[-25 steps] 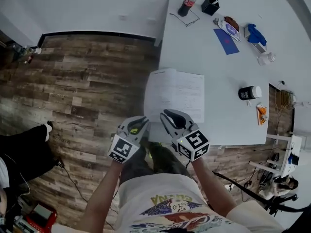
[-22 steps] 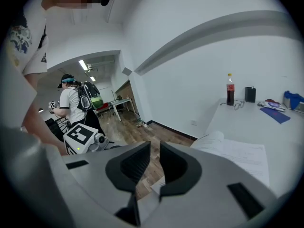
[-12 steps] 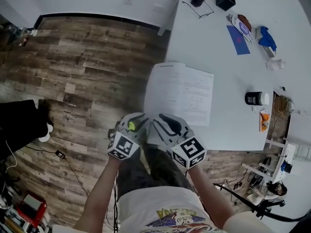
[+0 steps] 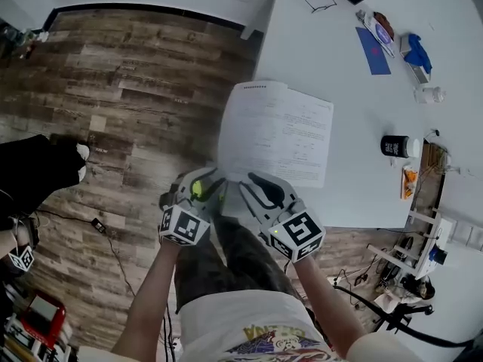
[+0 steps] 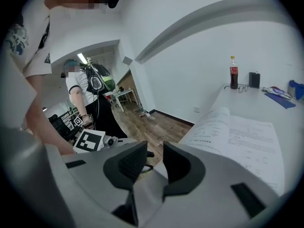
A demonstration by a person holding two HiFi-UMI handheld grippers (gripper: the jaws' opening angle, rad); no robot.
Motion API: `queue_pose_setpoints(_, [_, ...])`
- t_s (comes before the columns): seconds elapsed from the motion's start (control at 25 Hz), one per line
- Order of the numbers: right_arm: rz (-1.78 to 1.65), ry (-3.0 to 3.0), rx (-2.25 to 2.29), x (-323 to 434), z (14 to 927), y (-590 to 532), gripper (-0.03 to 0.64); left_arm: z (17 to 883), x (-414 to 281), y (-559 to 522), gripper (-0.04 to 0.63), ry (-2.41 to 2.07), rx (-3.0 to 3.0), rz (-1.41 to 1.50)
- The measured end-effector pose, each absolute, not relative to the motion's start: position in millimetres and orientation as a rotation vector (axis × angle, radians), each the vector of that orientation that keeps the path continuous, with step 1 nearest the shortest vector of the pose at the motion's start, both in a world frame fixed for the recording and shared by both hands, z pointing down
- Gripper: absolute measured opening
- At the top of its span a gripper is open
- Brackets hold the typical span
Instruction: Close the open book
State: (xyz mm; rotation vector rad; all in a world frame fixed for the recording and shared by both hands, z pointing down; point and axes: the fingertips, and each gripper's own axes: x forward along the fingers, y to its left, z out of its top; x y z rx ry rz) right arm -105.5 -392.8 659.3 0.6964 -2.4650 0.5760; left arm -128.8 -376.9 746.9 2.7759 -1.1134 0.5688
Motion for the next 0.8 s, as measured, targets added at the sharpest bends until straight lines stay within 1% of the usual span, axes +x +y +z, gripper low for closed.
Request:
queue_pose_setpoints(0.16, [0.594,-2.462,0.687,-107.2,664.7,-388.4,0.086,751.2,-126.0,-367.0,0.115,-1.095,2.792,0.600])
queue_pose_setpoints(0.48, [0.597,-2.464,0.683,-109.7,666.1,-382.8,0.086,781.4,-122.0,-372.0,0.117,-1.123,2.722,0.685])
queue_pose_setpoints(0.8, [0.606,-2.447,0.724,-99.5,663.3,-382.2,0.086,780.3,-132.4,-386.0,0.115,-1.197,2.646,0.642])
